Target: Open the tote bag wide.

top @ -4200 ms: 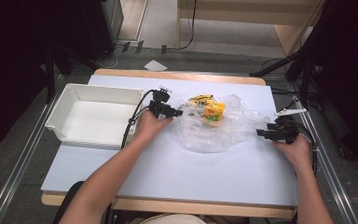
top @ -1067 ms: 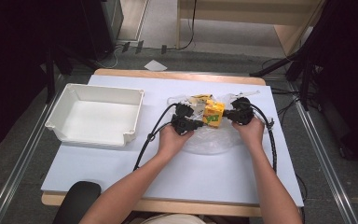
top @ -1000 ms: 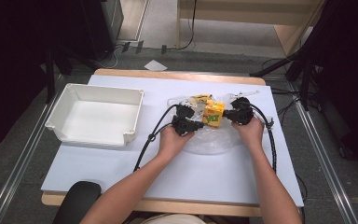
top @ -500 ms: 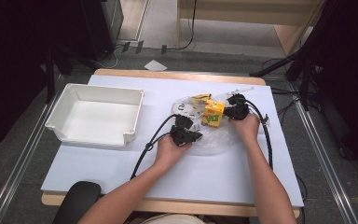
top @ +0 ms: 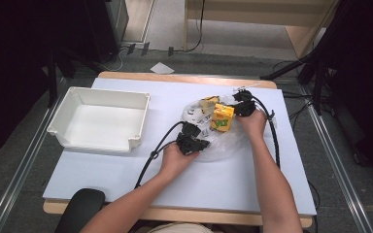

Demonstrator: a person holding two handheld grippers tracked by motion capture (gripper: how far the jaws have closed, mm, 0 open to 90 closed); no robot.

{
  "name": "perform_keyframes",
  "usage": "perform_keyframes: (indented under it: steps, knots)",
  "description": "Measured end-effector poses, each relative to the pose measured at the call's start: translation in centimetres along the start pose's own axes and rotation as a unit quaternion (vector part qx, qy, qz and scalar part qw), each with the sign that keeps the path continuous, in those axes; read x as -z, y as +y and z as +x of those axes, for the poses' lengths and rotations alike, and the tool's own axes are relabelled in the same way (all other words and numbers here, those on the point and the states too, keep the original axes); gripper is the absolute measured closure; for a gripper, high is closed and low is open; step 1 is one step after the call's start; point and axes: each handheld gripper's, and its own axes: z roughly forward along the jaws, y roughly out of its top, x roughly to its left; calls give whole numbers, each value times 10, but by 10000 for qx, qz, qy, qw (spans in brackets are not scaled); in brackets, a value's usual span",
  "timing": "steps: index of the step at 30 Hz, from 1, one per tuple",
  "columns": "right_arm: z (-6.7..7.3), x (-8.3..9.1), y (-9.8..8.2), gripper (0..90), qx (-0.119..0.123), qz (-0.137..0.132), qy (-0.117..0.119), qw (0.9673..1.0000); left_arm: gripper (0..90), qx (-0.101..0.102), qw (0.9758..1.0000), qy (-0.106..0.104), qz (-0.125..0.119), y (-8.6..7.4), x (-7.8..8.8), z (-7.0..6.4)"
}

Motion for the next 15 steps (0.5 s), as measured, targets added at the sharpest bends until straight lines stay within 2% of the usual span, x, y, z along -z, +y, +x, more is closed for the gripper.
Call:
perform_keyframes:
  steps: [4,15]
  knots:
    - [-6,-2,4,900,-199,17,-102,9997,859,19,10000,-49,3,-4,3,-2]
    - [-13,-4,11,899,-381,47,-348,9987,863,-127,9998,-91,133,-14,11,-6]
